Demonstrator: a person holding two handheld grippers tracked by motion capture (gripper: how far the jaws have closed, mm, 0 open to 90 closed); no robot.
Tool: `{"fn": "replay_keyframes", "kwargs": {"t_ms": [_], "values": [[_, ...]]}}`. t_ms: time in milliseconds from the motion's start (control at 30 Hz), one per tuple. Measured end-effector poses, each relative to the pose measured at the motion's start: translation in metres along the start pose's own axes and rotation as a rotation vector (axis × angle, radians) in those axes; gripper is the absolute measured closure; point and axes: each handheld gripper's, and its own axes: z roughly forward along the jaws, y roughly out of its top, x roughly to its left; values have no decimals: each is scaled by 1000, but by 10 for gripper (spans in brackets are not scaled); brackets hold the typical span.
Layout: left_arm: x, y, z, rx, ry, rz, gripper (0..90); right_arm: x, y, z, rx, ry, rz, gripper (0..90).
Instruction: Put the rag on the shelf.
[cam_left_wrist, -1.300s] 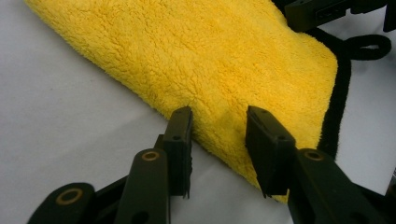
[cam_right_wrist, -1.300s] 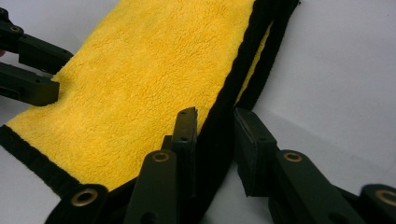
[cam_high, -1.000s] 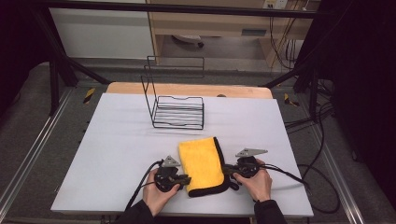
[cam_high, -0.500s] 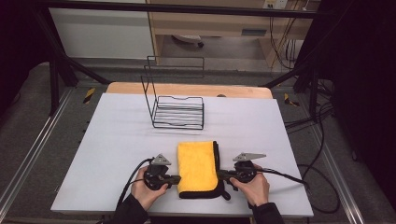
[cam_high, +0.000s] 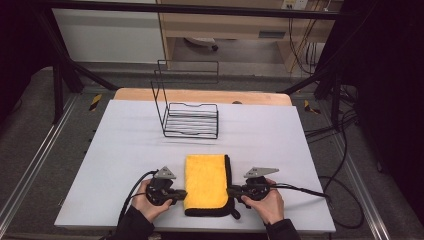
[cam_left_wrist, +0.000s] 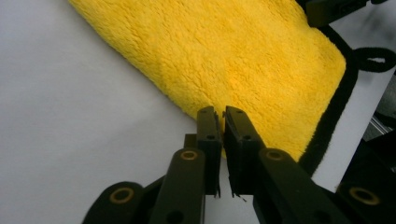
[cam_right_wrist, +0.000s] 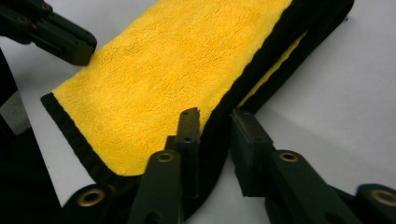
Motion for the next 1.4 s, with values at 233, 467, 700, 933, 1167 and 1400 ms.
{"fn": "replay_keyframes", "kwargs": {"t_ms": [233,467,700,933,1167,1400], "values": [[16,15,-8,-73,62,-24,463,-6,8,-7,-64,-39,-78,462],[38,35,5,-100,101,-57,319,-12,12,-8,-69,-54,-80,355],[50,54,27,-81,157,-83,377,-17,15,-10,-72,-79,-85,259],[58,59,44,-73,189,-105,566,-19,17,-10,-77,-92,-88,284],[58,61,49,-83,160,-120,657,-22,20,-7,-83,-93,-77,327],[56,61,50,-68,140,-113,711,-26,30,2,-93,-105,-42,336]]}}
